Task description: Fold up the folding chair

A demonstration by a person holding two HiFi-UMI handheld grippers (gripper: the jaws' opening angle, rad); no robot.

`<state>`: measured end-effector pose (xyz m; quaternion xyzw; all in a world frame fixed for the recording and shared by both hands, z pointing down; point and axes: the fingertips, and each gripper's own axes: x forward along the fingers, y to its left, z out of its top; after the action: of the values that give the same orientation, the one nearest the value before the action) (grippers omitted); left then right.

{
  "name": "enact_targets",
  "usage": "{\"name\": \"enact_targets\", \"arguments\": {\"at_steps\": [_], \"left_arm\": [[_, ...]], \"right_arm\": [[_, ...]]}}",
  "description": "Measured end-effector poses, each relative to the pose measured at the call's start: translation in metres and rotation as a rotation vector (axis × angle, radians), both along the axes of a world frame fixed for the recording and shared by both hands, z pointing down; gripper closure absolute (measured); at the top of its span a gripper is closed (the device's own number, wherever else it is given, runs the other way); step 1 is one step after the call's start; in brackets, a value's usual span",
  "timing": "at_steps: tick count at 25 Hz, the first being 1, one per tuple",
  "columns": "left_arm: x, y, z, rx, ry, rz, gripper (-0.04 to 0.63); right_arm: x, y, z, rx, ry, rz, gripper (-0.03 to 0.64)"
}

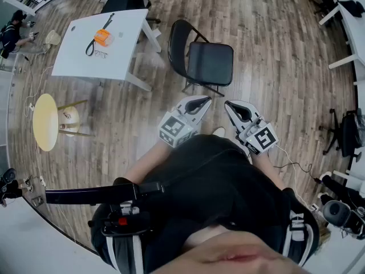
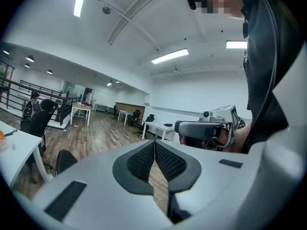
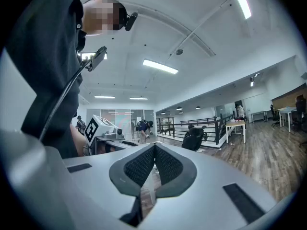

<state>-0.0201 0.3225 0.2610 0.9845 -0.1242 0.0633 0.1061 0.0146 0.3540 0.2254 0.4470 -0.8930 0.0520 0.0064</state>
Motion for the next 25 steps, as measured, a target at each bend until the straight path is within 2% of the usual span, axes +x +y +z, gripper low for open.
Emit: {"name": "enact_targets", "arguments": {"at_steps": [12, 21, 25], "left_arm": [[0.003, 0.004, 0.004, -0.014, -0.012, 0.009, 0.589], [0.013, 0.012, 0.002, -0.011, -0.014, 0.006, 0.589], [0.028, 0.01, 0.003, -0.005, -0.036, -0.004, 0.589]], "right_arm": [[0.002, 0.005, 0.007, -0.023, -0.03, 0.004, 0.607], [0.017, 0.011, 0.008, -0.008, -0.078, -0.024, 0.607], [0.032, 0.007, 0.015, -0.02, -0.066, -0.021, 0.607]]}}
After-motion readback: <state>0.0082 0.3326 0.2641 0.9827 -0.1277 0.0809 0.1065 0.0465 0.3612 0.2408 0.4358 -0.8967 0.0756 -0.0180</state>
